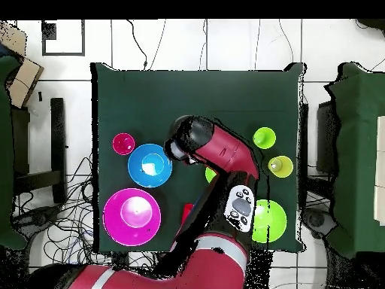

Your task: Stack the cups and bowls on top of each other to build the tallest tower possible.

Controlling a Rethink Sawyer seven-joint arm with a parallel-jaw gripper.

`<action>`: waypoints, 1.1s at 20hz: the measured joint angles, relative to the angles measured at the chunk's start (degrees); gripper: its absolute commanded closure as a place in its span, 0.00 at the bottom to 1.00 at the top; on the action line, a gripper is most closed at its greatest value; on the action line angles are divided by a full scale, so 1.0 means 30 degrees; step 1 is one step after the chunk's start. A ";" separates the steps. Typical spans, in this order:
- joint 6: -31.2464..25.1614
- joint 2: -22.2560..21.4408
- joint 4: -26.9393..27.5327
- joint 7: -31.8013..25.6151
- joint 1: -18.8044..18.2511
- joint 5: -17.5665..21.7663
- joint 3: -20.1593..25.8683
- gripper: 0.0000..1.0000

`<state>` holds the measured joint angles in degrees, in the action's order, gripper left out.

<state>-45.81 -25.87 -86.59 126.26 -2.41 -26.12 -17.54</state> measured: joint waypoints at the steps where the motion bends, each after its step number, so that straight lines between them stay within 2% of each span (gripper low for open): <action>1: 0.0170 -0.0020 0.0000 0.0000 -0.0004 0.0000 0.0036 0.00; 6: 0.0713 -0.0051 0.0000 0.0000 -0.0034 0.0008 0.0327 0.00; 16: 0.1673 -0.0145 -0.0030 0.0000 -0.0296 0.0016 0.1833 0.00; 22: 0.2105 -0.0914 -0.0563 0.0000 -0.0647 0.0540 0.2872 0.00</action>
<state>-39.50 -28.62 -88.28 126.26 -4.35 -24.50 -8.93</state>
